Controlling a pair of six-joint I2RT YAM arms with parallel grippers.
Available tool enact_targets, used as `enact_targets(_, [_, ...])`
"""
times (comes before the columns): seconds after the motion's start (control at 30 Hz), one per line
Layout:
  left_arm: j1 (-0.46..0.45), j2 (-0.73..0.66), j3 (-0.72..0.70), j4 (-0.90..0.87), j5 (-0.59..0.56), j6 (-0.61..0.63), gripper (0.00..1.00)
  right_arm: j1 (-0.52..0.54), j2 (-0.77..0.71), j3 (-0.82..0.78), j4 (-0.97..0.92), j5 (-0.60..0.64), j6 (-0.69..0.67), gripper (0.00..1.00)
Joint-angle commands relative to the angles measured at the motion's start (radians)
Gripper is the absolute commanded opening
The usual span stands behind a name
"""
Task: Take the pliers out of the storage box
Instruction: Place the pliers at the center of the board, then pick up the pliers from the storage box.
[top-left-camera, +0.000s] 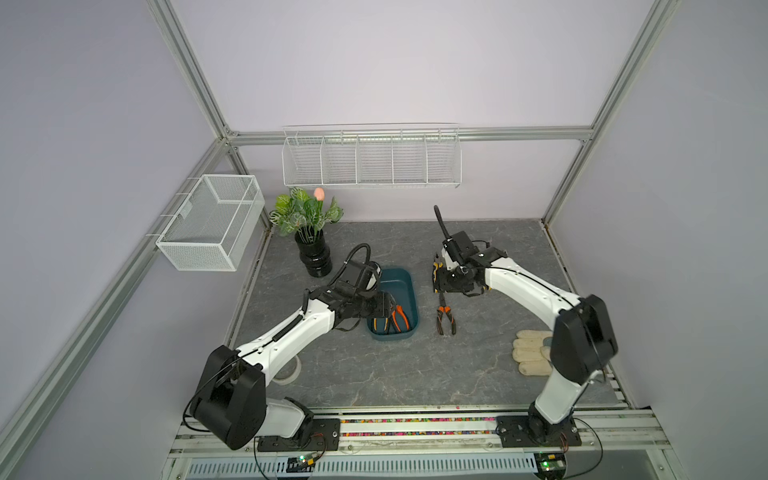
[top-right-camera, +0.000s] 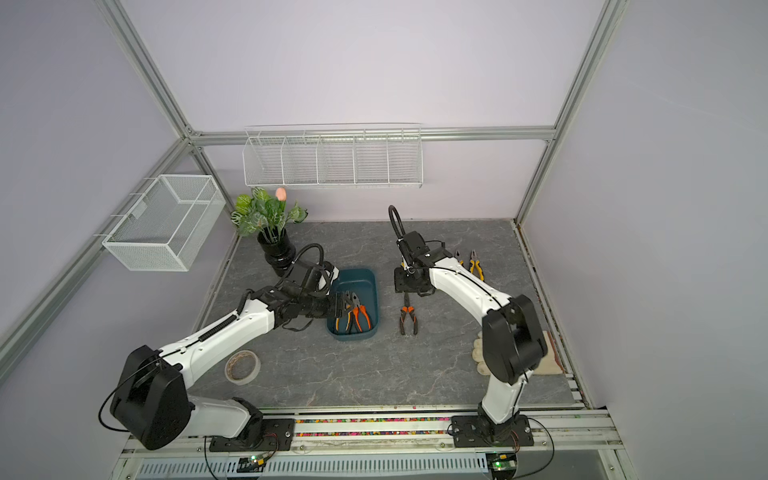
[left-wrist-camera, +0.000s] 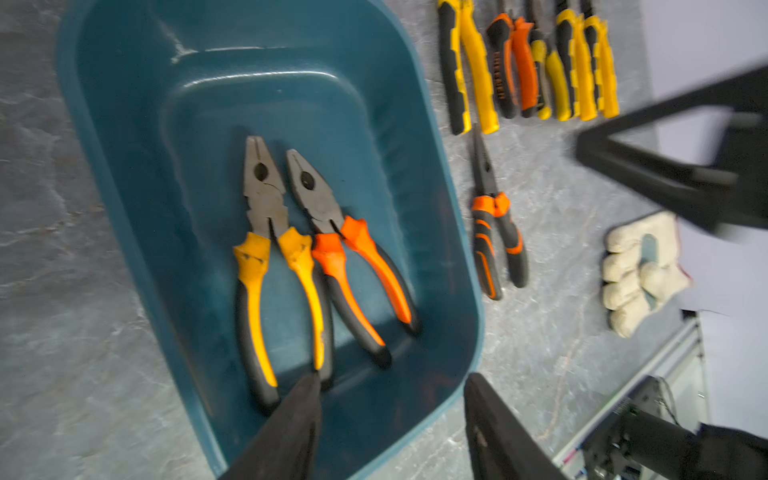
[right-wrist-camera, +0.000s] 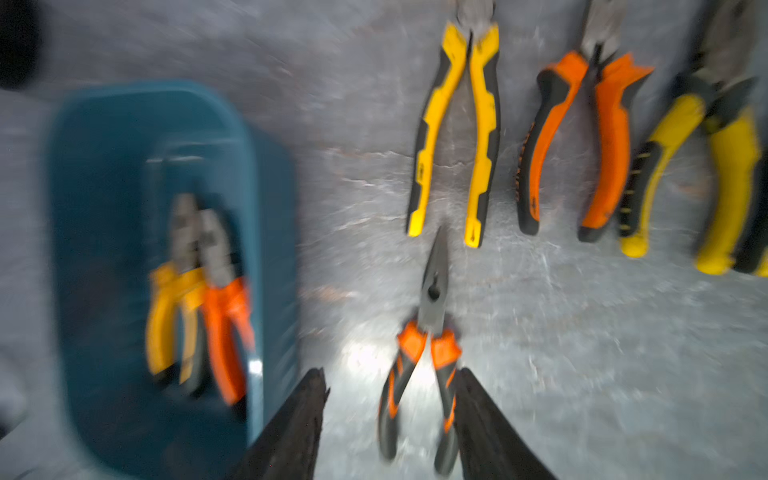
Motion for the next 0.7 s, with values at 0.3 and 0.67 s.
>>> enact_targets(0.3, [-0.018,0.277,0.222,-0.213,-0.139,-0.007,0.45,0.005,-0.312,-0.219,-0.040,0.024,-0.025,0.53])
enact_targets(0.67, [-0.103,0.451,0.433,-0.474,-0.402,0.034,0.36,-0.012,-0.345,-0.340,0.042,-0.058,-0.046,0.53])
